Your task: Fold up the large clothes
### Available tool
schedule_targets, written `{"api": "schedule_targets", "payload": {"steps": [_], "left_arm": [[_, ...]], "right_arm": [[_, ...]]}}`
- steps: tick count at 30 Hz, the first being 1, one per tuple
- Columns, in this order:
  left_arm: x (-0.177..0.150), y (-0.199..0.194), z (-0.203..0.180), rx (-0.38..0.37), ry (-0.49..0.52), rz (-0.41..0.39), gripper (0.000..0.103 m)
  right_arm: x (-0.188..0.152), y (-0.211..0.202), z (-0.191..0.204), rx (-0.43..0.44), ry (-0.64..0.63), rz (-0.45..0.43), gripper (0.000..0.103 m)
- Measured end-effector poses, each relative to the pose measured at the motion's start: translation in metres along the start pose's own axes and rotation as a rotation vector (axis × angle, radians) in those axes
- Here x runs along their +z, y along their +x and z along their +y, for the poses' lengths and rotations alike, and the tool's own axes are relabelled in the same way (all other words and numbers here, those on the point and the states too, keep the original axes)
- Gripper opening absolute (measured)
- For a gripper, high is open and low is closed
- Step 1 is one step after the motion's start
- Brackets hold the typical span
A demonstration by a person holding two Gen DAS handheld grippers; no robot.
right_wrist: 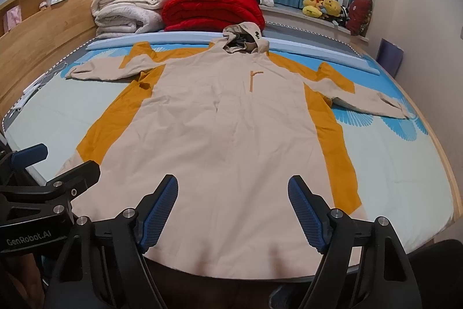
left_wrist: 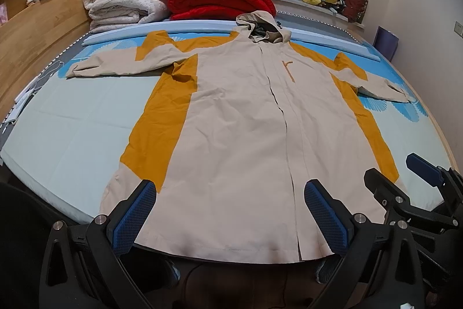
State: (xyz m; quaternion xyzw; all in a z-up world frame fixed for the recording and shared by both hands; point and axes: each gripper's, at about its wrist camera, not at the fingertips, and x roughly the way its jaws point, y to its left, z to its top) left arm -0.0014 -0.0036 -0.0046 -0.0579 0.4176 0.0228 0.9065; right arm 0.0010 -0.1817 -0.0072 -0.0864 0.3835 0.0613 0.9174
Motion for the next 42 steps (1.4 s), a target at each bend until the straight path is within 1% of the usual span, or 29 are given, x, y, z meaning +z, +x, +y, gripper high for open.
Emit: {"api": "schedule_targets", "payload": {"steps": [6, 8, 18, 19, 28, 42], "left_arm": [[-0.004, 0.0, 0.0, 0.005, -0.002, -0.002, 0.101], [0.002, -0.001, 0.004, 0.003, -0.001, -0.002, 0.101], [0.001, -0.001, 0.011, 0.01, -0.005, 0.001, 0.101], [0.001, -0.001, 0.004, 0.007, -0.002, -0.001, 0.101], [0.0, -0.003, 0.01, 0.01, -0.004, 0.0, 0.101], [0.001, -0.001, 0.007, 0.008, -0.003, 0.001, 0.101]], "right_arm": [[0.0, 0.001, 0.0, 0.011, 0.011, 0.006, 0.078], [0.001, 0.002, -0.001, 0.015, 0.012, 0.01, 0.078], [0.0, 0.004, -0.002, 0.022, 0.011, 0.018, 0.078], [0.0, 0.004, -0.002, 0.023, 0.01, 0.018, 0.078], [-0.001, 0.005, -0.002, 0.027, 0.01, 0.017, 0.078], [-0.002, 0.005, -0.002, 0.028, 0.011, 0.017, 0.078]]}}
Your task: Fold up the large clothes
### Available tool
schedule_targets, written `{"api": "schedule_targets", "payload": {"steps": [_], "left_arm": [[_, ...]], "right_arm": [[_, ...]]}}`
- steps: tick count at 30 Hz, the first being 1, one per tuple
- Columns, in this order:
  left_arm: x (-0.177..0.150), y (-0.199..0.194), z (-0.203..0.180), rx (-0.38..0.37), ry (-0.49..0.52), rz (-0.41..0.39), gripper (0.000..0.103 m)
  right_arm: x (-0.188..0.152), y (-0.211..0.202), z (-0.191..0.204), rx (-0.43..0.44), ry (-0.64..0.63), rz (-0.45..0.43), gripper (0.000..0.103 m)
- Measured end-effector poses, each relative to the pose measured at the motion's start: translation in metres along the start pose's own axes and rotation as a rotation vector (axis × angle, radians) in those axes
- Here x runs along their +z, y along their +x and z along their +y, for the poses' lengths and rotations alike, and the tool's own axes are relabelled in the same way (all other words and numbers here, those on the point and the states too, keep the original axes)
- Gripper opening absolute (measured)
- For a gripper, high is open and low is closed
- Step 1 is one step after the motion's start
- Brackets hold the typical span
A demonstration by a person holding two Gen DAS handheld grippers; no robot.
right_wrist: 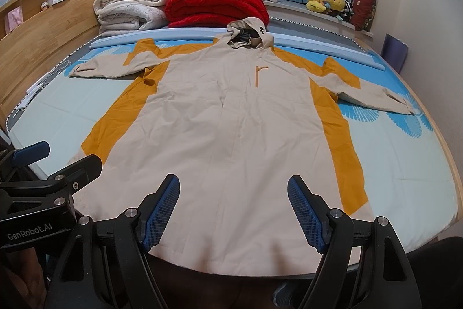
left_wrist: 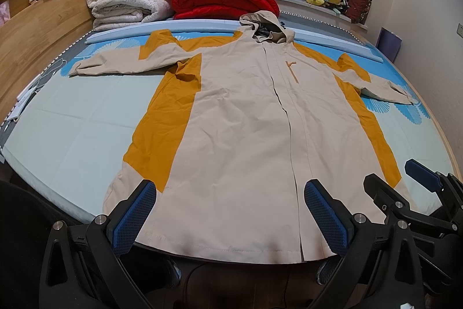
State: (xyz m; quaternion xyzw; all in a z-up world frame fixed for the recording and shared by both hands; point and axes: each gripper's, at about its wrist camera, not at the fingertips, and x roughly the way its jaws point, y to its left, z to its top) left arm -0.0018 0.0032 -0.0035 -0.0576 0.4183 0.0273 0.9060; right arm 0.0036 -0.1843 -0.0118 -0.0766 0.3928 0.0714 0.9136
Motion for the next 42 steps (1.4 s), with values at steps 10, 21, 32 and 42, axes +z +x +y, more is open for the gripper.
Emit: {"api": "schedule_targets", "payload": {"steps": [10, 21, 32, 42], "left_arm": [[0.0005, 0.0003, -0.0006, 0.0, 0.0, 0.0, 0.101], [0.0008, 0.0003, -0.0005, 0.0, 0.001, 0.0, 0.101], [-0.0029, 0.0009, 0.0013, -0.001, -0.004, 0.01, 0.101], [0.0017, 0.0012, -0.0036, -0.008, -0.007, 0.009, 0.1]], "right_arm": [[-0.0002, 0.0004, -0.0001, 0.001, 0.0, 0.001, 0.078], [0.0002, 0.0006, -0.0009, 0.001, 0.0, 0.001, 0.078], [-0.0018, 0.0005, 0.002, -0.003, -0.001, -0.007, 0.078], [0.0002, -0.0008, -0.0002, -0.023, 0.021, -0.014, 0.076]]}}
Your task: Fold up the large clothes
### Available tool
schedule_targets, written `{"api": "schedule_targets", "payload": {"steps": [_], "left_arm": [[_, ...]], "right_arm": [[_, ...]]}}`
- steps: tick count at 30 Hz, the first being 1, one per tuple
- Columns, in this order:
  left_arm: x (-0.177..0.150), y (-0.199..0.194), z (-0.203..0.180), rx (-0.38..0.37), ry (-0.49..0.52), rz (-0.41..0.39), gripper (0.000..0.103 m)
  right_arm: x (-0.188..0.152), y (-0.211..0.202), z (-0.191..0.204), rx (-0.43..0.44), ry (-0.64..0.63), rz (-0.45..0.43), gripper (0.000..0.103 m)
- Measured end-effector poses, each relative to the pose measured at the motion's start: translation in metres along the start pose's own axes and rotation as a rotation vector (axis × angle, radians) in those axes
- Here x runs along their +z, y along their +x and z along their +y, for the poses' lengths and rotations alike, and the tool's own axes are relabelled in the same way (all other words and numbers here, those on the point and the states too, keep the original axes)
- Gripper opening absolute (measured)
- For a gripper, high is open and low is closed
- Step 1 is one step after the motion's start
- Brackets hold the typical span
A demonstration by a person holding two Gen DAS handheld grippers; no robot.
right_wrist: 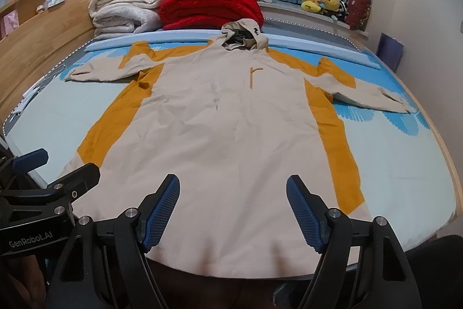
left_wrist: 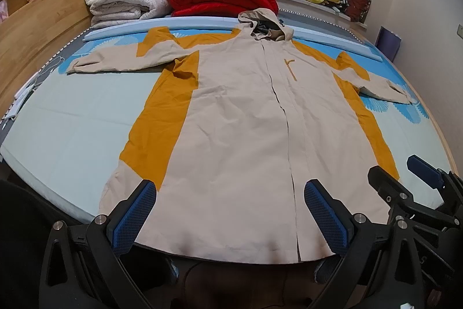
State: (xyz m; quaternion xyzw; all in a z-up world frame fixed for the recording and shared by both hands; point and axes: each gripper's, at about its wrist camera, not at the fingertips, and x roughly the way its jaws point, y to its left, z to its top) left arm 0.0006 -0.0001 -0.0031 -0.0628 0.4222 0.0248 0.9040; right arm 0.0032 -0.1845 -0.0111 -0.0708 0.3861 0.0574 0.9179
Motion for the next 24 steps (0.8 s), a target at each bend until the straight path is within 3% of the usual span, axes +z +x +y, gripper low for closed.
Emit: {"api": "schedule_targets", "payload": {"steps": [2, 4, 9, 16, 24], "left_arm": [[0.006, -0.006, 0.0, 0.012, 0.005, -0.037, 0.089], [0.016, -0.015, 0.0, 0.032, 0.02, -0.092, 0.069], [0.054, -0.032, 0.007, 0.05, 0.046, -0.201, 0.048], [0.122, -0.023, 0.028, 0.068, 0.017, -0.257, 0.042], [0.204, 0.027, 0.064, 0.155, 0.018, -0.318, 0.042]], "right_arm": [[0.003, -0.003, -0.004, -0.003, 0.013, -0.015, 0.073], [0.007, -0.006, -0.009, -0.005, 0.025, -0.033, 0.069], [0.019, -0.016, -0.025, -0.009, 0.06, -0.101, 0.067], [0.056, -0.015, -0.052, -0.014, 0.098, -0.134, 0.067], [0.134, 0.011, -0.077, -0.047, 0.122, -0.199, 0.06]]}}
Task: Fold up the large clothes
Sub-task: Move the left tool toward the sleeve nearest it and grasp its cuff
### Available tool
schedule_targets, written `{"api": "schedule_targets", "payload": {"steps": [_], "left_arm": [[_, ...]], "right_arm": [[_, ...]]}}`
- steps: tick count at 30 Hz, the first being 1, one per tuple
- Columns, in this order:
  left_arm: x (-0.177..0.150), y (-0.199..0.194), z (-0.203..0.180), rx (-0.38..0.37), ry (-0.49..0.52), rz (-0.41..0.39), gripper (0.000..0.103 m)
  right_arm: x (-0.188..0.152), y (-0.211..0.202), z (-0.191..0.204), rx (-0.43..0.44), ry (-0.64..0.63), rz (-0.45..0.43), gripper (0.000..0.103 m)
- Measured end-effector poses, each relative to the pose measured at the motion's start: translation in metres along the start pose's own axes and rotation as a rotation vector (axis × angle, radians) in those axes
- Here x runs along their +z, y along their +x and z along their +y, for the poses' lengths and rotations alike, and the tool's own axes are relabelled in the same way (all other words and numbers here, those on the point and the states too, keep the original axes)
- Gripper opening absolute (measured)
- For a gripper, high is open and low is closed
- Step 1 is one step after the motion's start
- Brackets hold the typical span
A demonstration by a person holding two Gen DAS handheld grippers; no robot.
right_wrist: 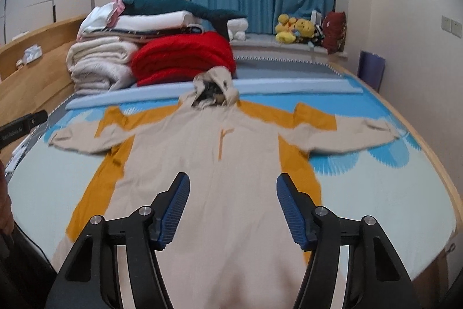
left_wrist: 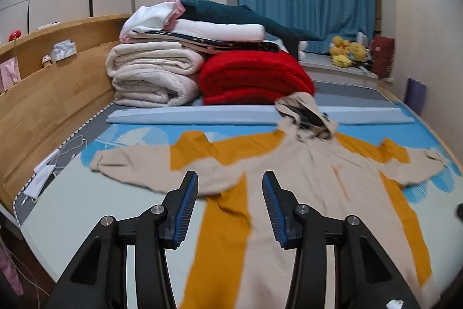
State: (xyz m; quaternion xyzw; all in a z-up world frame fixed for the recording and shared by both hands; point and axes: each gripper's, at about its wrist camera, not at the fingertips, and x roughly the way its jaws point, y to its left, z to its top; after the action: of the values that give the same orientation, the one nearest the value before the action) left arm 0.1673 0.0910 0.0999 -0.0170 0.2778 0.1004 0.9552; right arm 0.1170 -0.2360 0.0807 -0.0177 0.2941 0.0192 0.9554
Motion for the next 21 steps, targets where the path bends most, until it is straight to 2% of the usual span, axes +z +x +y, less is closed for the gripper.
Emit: {"api": "schedule_targets", "payload": {"steps": [4, 7, 10, 12, 18, 21], "left_arm": [[0.022, 0.052, 0.017, 0.063, -0.039, -0.024, 0.042], [0.023, 0.091, 0.03, 0.113, -0.072, -0.023, 0.042], [0.01, 0.128, 0.045, 0.162, -0.092, 0.038, 0.042], [0.004, 0.151, 0.054, 0.172, -0.115, 0.116, 0.041], [-0.015, 0.195, 0.074, 0.229, -0.129, 0.216, 0.041], [-0.028, 0.219, 0.088, 0.25, -0.15, 0.273, 0.041]], "right_arm": [[0.034, 0.027, 0.003, -0.017, -0.003, -0.03, 0.056], [0.055, 0.053, 0.011, -0.02, -0.008, -0.046, 0.054], [0.071, 0.077, 0.021, 0.024, -0.018, -0.053, 0.055], [0.081, 0.093, 0.029, 0.019, -0.049, -0.07, 0.055], [0.102, 0.149, 0.047, 0.066, -0.043, -0.055, 0.055], [0.097, 0.174, 0.055, 0.077, -0.066, -0.045, 0.055]]}}
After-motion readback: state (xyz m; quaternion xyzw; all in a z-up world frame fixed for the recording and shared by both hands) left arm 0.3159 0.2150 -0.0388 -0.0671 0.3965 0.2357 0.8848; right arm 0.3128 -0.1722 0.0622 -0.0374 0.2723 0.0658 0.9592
